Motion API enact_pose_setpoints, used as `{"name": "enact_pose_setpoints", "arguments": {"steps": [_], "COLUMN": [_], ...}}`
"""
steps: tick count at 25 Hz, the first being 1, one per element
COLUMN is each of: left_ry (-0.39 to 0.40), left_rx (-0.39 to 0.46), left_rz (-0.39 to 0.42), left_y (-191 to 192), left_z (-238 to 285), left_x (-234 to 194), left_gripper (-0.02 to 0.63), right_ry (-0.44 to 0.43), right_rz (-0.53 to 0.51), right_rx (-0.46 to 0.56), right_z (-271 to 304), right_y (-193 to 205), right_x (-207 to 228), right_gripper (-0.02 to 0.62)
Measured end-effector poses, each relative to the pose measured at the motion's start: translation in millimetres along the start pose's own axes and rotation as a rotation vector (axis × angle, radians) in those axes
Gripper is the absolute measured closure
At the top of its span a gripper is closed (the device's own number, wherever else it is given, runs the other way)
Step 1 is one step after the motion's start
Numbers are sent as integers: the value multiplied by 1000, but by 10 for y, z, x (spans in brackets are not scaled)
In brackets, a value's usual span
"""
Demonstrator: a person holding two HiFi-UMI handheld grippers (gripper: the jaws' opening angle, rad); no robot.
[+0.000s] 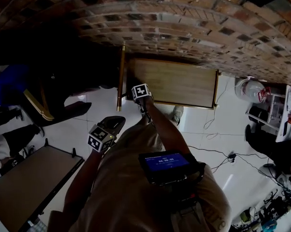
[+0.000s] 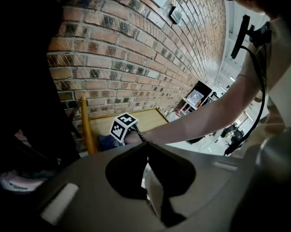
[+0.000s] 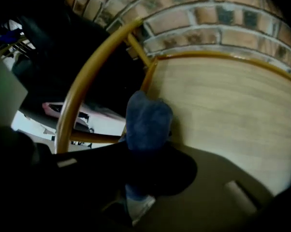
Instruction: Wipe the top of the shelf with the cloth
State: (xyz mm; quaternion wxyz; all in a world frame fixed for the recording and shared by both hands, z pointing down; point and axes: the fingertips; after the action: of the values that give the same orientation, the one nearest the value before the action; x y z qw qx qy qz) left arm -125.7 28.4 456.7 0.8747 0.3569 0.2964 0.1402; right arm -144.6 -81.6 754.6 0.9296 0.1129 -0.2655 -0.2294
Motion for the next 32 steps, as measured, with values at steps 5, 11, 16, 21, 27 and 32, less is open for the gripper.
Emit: {"name": "enact_pose_setpoints", "arguments": {"steps": [5, 11, 16, 21, 27, 32], "left_ry": [-37, -4, 51, 94, 101, 47], "left_rx": [-13, -10, -10, -29, -36, -24], "left_rz": [-45, -27, 12, 39, 50, 20], "left_y": [168, -39, -315, -537, -681, -745], "left_z": [-84, 220, 658, 1147, 1529, 1621], "left_x": [-106, 35, 326, 750, 1266, 1599], "left_gripper": [606, 606, 606, 606, 606, 606], "right_ry": [-19, 141, 325, 468, 496, 485], "right_rz": [-81, -14, 100, 302, 353, 351], "right_rx": [-60, -10, 51, 20, -6, 10], "right_z": [254, -300, -1192, -2104, -2370, -2409], "right_y": [142, 296, 703, 1313, 1493, 1450], "right_x": [-59, 998, 2532, 3713, 4071, 4045], "right_gripper": [497, 497, 498, 497, 497, 497]}}
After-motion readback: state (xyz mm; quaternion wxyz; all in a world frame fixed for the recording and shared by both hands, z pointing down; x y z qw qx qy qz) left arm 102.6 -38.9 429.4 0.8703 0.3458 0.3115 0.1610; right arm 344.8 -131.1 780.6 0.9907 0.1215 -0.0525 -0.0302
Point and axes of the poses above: the fingertips, and each gripper's own axes: z forward along the fingers, x to its right, y out of its underside, and after that the axes turned 12 degrees about x, right-handed
